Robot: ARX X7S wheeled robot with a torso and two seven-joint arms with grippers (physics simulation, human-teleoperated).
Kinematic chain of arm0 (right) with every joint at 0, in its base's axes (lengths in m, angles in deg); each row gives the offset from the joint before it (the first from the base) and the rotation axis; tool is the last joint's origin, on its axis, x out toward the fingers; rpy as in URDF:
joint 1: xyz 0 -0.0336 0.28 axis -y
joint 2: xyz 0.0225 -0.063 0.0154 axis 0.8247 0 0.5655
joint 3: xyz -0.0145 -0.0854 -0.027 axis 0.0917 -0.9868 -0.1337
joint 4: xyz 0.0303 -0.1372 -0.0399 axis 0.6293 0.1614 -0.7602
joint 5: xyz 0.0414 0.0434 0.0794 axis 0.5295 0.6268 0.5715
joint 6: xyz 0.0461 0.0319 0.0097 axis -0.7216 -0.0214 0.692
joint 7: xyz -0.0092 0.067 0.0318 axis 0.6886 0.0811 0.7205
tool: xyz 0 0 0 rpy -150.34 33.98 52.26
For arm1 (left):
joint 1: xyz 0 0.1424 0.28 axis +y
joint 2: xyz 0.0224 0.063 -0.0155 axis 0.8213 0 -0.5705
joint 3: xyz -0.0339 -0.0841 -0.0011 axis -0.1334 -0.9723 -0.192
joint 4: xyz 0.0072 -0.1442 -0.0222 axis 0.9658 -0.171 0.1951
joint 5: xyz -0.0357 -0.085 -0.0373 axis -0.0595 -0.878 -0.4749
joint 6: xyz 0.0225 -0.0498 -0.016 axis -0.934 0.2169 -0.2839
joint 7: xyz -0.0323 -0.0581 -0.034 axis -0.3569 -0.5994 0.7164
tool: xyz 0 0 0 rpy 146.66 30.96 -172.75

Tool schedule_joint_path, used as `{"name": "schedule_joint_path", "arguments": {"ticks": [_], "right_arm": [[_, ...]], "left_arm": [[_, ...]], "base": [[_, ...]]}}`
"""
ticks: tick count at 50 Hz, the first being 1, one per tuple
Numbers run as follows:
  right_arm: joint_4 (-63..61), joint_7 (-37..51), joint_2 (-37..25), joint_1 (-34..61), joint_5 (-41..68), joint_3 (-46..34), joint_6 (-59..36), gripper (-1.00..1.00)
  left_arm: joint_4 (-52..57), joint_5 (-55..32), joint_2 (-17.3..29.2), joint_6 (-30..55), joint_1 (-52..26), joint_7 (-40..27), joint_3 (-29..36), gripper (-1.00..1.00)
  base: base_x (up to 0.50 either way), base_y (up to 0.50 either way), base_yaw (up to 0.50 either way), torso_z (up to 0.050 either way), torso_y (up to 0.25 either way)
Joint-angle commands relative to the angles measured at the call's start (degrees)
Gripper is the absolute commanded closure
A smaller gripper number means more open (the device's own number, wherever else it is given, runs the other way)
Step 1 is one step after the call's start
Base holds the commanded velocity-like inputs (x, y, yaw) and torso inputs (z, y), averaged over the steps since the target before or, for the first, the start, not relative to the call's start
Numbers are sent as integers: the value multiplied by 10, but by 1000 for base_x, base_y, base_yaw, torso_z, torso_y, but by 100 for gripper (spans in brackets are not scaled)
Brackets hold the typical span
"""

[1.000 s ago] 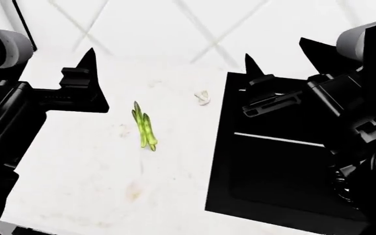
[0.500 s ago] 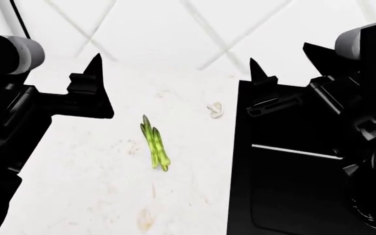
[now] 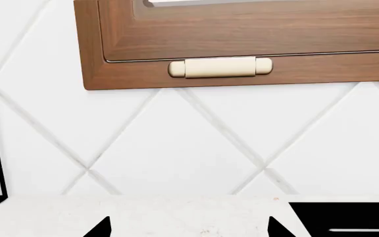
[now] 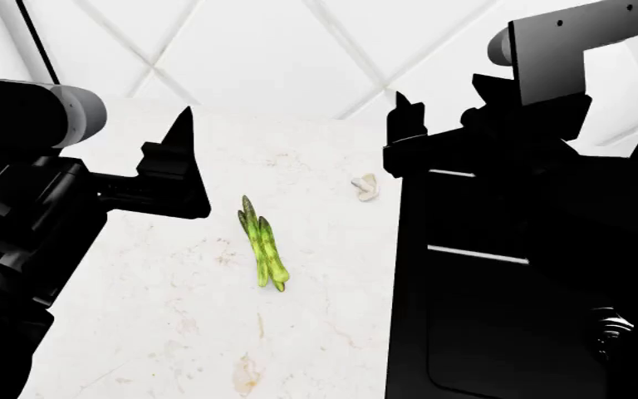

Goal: Pick up the fruits and vegetables and place them in the sink. Turn on the sink faucet to wash them. Then turn the sink off and put them in the tray.

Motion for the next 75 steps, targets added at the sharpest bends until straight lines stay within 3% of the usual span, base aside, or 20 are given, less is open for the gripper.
{"name": "schedule_joint_path", "arguments": {"ticks": [1, 5, 15, 27, 57, 75], "right_arm": [[47, -24, 4, 5, -56, -44, 33, -100], [52, -39, 9, 4, -71, -74, 44, -100], [221, -141, 46, 30, -165, -151, 156, -100], [354, -214, 76, 69, -212, -217, 192, -100], [362, -281, 61, 23, -216, -279, 208, -100], [522, -310, 101, 62, -268, -295, 281, -100]], "left_arm": [[2, 2, 2, -9, 2, -1, 11, -100], [6, 14, -2, -9, 5, 7, 14, -100], [15, 23, -4, -13, 13, 20, 19, -100], [20, 37, -4, -19, 25, 33, 22, -100], [27, 81, -5, -39, 52, 69, 31, -100], [30, 94, 4, -52, 63, 82, 39, -100]], "base": [[0, 0, 0, 0, 0], [0, 0, 0, 0, 0], [0, 0, 0, 0, 0], [0, 0, 0, 0, 0], [0, 0, 0, 0, 0], [0, 0, 0, 0, 0]]}}
